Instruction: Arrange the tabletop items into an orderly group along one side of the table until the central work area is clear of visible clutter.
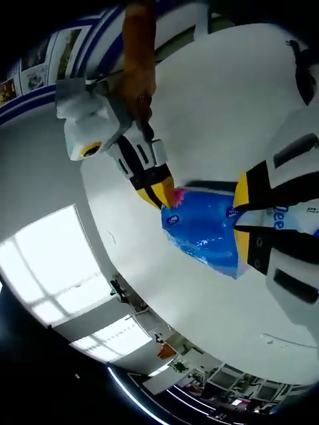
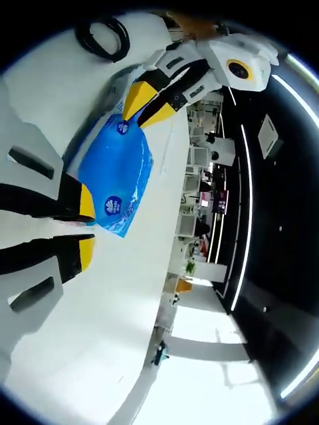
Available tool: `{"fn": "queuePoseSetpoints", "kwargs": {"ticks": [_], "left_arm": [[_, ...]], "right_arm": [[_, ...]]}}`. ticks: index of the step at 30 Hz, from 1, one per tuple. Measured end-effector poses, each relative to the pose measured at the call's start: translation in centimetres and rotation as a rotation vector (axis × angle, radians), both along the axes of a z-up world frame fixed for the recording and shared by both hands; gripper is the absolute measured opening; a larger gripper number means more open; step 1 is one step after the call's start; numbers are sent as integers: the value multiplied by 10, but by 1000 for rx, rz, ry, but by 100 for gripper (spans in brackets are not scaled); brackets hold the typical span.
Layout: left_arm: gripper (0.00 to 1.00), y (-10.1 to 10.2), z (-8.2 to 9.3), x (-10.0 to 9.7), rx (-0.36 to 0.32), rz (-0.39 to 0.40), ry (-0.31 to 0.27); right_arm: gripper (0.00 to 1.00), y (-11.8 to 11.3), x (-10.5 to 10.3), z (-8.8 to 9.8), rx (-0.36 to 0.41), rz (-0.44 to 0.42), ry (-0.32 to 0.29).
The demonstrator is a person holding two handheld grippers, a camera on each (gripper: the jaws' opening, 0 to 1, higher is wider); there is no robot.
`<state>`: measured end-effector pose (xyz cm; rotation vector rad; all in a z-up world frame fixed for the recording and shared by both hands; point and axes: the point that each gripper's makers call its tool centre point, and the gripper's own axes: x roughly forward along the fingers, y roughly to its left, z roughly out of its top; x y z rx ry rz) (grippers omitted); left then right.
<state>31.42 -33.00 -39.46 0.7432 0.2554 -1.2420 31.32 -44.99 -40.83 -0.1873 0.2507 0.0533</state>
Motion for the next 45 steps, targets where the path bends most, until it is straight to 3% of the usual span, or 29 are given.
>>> {"fn": "queuePoseSetpoints", "kwargs": {"ticks": [8, 10, 15, 20, 26, 36, 40, 45], "left_arm": [[11, 7, 8, -8, -49, 3, 9], [11, 11, 18, -8, -127, 48, -4], [13, 19, 9, -17, -110, 38, -16], [13, 24, 11, -16, -137, 53, -37], [18, 31, 12, -18, -158, 73, -22], [22, 52, 18, -16, -191, 113, -63], [27, 60, 18, -17, -216, 134, -51], [29, 68, 20, -19, -254, 161, -41]], "right_arm": [[10, 2, -4, -4, 6, 7, 18], [12, 1, -6, -5, 9, 6, 28], [14, 7, -10, -4, 9, 17, 24], [17, 16, -13, -5, -2, 35, 25], [19, 20, -21, 2, 1, 43, 4], [26, 48, -31, 13, 3, 123, -11], [35, 63, -35, 15, 16, 168, -16], [35, 79, -39, 17, 46, 214, -34]]}}
